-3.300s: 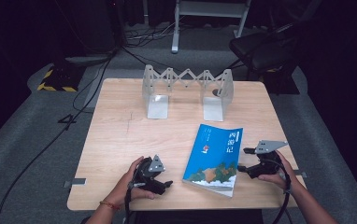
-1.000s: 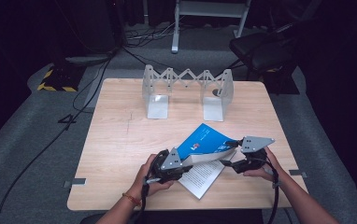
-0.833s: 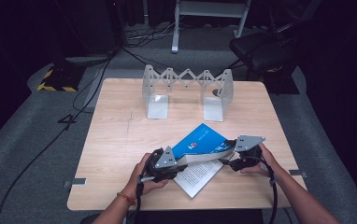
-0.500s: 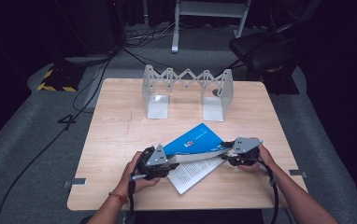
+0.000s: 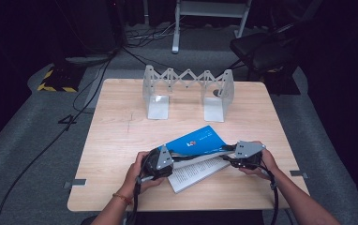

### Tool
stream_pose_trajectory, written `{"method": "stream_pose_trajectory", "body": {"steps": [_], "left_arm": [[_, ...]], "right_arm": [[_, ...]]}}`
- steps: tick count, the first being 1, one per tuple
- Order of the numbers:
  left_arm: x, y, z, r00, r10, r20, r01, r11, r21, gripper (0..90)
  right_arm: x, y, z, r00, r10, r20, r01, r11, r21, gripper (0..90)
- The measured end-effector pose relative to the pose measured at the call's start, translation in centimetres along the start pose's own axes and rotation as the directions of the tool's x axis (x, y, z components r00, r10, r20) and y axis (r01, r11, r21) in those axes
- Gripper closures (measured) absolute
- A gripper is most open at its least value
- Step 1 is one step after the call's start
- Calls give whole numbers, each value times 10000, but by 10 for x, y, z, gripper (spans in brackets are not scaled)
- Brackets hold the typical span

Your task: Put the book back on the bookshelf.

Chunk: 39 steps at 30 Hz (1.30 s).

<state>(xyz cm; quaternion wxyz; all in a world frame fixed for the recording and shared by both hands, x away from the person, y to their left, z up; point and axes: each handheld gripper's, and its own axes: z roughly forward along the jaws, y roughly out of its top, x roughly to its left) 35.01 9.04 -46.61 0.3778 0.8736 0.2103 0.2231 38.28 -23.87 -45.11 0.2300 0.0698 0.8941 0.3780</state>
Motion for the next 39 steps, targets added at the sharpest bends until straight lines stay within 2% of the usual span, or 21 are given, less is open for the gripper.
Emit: {"method": "stream_pose_trajectory", "body": {"steps": [4,7,9,10,11,12,13,15,17,20,21,22,23,26,30,33,34,35,38,39], "left_arm": [[13,8,12,9993,-43,380,45,10000,-48,551],[17,16,20,9984,35,569,-37,10000,34,546],[16,17,20,9986,63,520,-67,9999,86,538],[15,17,20,9979,76,638,-83,9999,103,538],[14,17,17,9954,23,960,-21,10000,-23,516],[12,18,12,9939,80,1096,-69,9999,-112,514],[10,19,6,9926,126,1206,-94,9996,-272,509],[2,22,-4,9909,-28,1344,107,9982,-582,478],[-5,26,-8,9888,-4,1492,130,9964,-837,463],[-21,36,-7,9922,338,1196,-256,9973,-694,462],[-24,38,-5,9941,468,981,-421,9979,-493,485],[-26,40,-2,9958,541,732,-519,9981,-323,555],[-25,41,0,9960,622,647,-609,9979,-220,588],[-22,41,1,9942,621,876,-607,9980,-189,640],[-21,39,2,9927,660,1006,-641,9977,-222,666],[-18,36,3,9901,641,1250,-614,9978,-258,684],[-15,34,4,9881,592,1419,-553,9980,-308,687],[-14,33,4,9869,552,1513,-518,9983,-265,689],[-13,32,5,9850,630,1609,-589,9978,-299,694],[-12,33,4,9851,666,1588,-628,9976,-292,695]], "right_arm": [[0,-1,-7,9998,30,186,-30,10000,11,676],[-1,-5,-11,9993,151,330,-153,9999,64,680],[-2,-6,-12,9991,251,339,-255,9996,125,679],[-3,-7,-13,9990,288,341,-293,9995,129,678],[-4,-7,-13,9993,229,312,-235,9996,167,677],[-3,-7,-12,9994,220,270,-228,9994,267,677],[-3,-7,-12,9995,188,257,-195,9994,279,676],[-2,-7,-11,9996,167,217,-175,9993,335,676],[-2,-7,-11,9997,112,206,-121,9991,404,674],[-1,-6,-11,9997,44,236,-56,9987,507,671],[0,-6,-10,9997,15,237,-28,9985,545,670],[0,-6,-10,9997,-35,224,22,9983,576,669],[0,-6,-10,9998,-55,215,42,9982,593,668],[-1,-7,-8,9999,41,124,-48,9985,546,662],[-3,-9,-8,10000,70,26,-71,9992,404,646],[-5,-12,-7,9997,224,-90,-222,9996,200,613],[-12,-20,-6,9968,689,-413,-701,9971,-295,538],[-14,-23,-5,9951,821,-559,-845,9955,-421,532],[-20,-32,-1,9942,853,-661,-883,9951,-449,530],[-21,-34,-1,9929,909,-768,-957,9935,-612,537]]}}
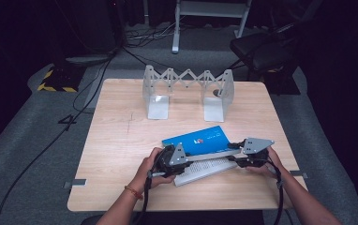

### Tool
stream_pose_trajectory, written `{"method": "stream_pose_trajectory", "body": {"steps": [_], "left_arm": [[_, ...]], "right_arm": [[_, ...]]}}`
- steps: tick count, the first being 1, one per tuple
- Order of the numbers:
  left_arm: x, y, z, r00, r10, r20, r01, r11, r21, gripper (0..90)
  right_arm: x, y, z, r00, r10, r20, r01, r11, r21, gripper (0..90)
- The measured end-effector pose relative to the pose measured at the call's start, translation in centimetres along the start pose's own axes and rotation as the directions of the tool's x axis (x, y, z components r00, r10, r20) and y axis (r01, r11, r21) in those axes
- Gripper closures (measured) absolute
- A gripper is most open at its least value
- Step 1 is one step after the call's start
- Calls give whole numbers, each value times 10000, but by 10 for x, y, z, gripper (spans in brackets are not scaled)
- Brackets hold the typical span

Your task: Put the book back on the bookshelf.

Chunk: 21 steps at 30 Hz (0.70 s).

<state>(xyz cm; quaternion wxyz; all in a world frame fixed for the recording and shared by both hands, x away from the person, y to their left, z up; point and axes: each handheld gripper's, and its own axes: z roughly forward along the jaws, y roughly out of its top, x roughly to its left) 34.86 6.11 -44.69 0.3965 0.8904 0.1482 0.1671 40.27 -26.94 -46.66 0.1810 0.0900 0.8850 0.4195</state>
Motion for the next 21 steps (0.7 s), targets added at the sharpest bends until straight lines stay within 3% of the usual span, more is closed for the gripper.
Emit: {"method": "stream_pose_trajectory", "body": {"steps": [1,2,3,5,6,7,9,13,14,19,21], "left_arm": [[1,0,-1,10000,93,-9,-93,10000,-10,694],[2,-1,-1,9998,176,-63,-176,9998,62,694],[6,-2,-3,9999,125,-84,-124,9999,49,685],[9,-4,-5,9999,103,-68,-102,9999,104,675],[11,-5,-7,10000,74,-62,-74,9999,116,650],[13,-8,-10,9999,-153,-55,154,9999,72,633],[14,-8,-14,9996,-241,-171,243,9996,138,600],[7,-3,-16,9986,-239,-473,254,9992,298,516],[3,0,-17,9987,-197,-466,212,9993,321,441],[-11,10,-9,9922,19,-1243,87,9963,851,360],[-14,11,-6,9922,121,-1241,-5,9956,933,369]], "right_arm": [[2,0,0,9996,-285,51,285,9996,-83,570],[2,0,0,9996,-285,51,285,9996,-83,570],[5,2,0,9977,-666,128,666,9978,-23,612],[7,3,0,9974,-704,153,704,9975,-24,632],[16,8,1,9944,-1027,229,1024,9946,145,662],[18,11,1,9934,-1113,265,1107,9936,240,673],[25,16,1,9911,-1283,359,1270,9913,358,687],[32,22,1,9884,-1440,475,1423,9891,366,701],[36,25,2,9863,-1597,420,1576,9862,500,705],[40,29,3,9832,-1747,521,1707,9826,734,705],[43,31,3,9809,-1855,586,1806,9803,796,705]]}}
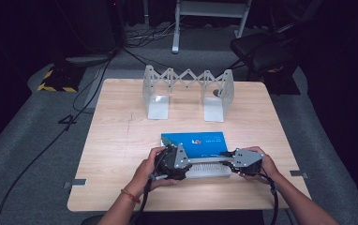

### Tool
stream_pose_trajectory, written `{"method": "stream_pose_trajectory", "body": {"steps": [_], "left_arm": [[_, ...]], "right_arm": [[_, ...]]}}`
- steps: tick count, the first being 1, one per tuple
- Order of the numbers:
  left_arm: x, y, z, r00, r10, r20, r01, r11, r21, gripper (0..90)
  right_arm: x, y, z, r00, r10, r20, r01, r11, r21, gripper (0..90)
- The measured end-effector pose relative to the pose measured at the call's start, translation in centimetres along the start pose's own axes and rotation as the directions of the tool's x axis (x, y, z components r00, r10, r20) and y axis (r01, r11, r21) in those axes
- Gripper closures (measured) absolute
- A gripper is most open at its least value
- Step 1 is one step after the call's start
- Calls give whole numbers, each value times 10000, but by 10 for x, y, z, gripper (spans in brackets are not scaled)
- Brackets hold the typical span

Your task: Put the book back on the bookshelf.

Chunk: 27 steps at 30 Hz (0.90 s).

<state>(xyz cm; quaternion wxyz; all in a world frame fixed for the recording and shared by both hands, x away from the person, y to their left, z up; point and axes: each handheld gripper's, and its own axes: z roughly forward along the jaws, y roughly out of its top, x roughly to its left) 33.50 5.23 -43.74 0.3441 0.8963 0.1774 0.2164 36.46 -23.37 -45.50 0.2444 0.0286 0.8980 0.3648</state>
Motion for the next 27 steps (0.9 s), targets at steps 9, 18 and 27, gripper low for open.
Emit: {"method": "stream_pose_trajectory", "body": {"steps": [9,18,27], "left_arm": [[9,-13,6,9959,623,662,-628,9980,53,658],[22,-21,4,9922,442,1163,-406,9986,-331,669],[28,-19,0,9974,43,720,-33,9999,-139,441]], "right_arm": [[1,4,3,9994,258,-232,-270,9982,-544,640],[-18,-21,12,9898,1143,-855,-1247,9839,-1283,611],[-1,-3,3,9992,232,-316,-257,9963,-815,699]]}}
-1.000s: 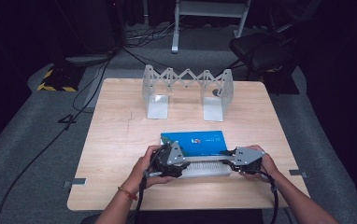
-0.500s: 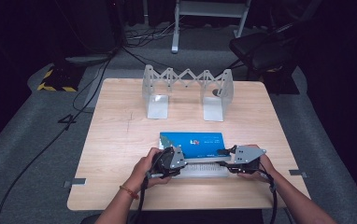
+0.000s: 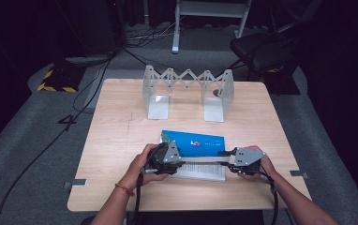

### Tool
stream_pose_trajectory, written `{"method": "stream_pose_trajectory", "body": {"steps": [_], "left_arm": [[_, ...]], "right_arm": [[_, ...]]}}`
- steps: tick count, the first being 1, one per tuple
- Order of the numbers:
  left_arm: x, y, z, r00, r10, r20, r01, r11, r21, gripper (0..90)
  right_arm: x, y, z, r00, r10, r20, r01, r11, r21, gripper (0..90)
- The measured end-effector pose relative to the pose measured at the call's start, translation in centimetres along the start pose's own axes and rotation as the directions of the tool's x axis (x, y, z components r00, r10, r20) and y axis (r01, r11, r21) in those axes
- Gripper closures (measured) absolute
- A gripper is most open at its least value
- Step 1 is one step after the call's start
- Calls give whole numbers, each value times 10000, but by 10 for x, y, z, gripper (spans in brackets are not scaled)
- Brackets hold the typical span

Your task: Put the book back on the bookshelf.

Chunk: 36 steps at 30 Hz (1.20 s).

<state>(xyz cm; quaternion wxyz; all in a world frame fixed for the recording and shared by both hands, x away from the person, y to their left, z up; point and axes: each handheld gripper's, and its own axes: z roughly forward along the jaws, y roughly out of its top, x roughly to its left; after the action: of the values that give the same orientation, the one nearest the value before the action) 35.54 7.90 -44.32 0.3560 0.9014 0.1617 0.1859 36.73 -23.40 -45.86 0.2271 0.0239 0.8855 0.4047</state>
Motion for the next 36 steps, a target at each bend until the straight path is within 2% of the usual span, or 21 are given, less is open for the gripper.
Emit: {"method": "stream_pose_trajectory", "body": {"steps": [2,5,6,7,9,11,13,16,17,19,21,24,27,28,29,30,32,34,35,36], "left_arm": [[-1,2,-1,10000,-25,-96,25,10000,-7,392],[-16,14,-2,9993,67,-368,-76,9997,-237,358],[-16,14,-2,9993,67,-368,-76,9997,-237,353],[-23,19,0,9993,181,-331,-189,9995,-259,353],[-34,27,8,9960,495,-738,-482,9987,184,318],[-40,33,16,9922,514,-1132,-466,9979,451,306],[-43,35,20,9936,365,-1070,-335,9990,296,319],[-49,38,26,9898,594,-1297,-543,9976,423,312],[-49,38,27,9887,569,-1390,-510,9976,458,325],[-46,38,27,9840,389,-1741,-319,9986,425,406],[-45,37,26,9842,408,-1725,-345,9986,391,557],[-39,31,24,9935,323,-1096,-319,9995,61,624],[-37,23,24,9956,101,-928,-137,9992,-383,670],[-37,23,24,9956,101,-928,-137,9992,-383,677],[-35,21,24,9965,-57,-832,17,9988,-480,677],[-34,19,23,9966,-43,-820,-8,9981,-623,690],[-33,18,20,9965,-107,-832,41,9969,-789,693],[-30,16,16,9962,-334,-804,235,9925,-1203,702],[-27,15,13,9965,-478,-685,385,9906,-1315,702],[-25,14,11,9962,-563,-671,460,9881,-1469,703]], "right_arm": [[2,3,-3,10000,-3,-18,3,10000,35,702],[3,8,-7,10000,-31,62,30,9999,125,709],[3,8,-7,10000,-31,62,30,9999,125,709],[4,9,-8,10000,-36,56,35,9999,152,712],[3,11,-10,9999,131,31,-131,9999,104,715],[4,14,-11,9999,142,93,-144,9998,124,717],[6,17,-12,9999,99,114,-101,9998,173,721],[7,20,-12,9998,79,170,-83,9996,254,721],[7,21,-12,9998,104,175,-109,9995,282,722],[8,23,-12,9998,72,172,-78,9995,313,722],[9,24,-11,9998,57,206,-63,9994,331,721],[8,26,-12,9996,128,246,-136,9994,317,689],[0,24,-14,9961,866,-177,-870,9959,-234,589],[-4,22,-16,9933,1149,-148,-1153,9929,-306,525],[-4,22,-16,9933,1149,-148,-1153,9929,-306,525],[-14,15,-20,9857,1683,45,-1680,9850,-385,436],[-17,11,-23,9824,1866,29,-1862,9811,-524,417],[-29,-3,-30,9652,2615,-95,-2614,9622,-768,394],[-34,-9,-32,9609,2768,54,-2756,9582,-765,391],[-39,-15,-33,9513,3081,129,-3062,9487,-787,394]]}}
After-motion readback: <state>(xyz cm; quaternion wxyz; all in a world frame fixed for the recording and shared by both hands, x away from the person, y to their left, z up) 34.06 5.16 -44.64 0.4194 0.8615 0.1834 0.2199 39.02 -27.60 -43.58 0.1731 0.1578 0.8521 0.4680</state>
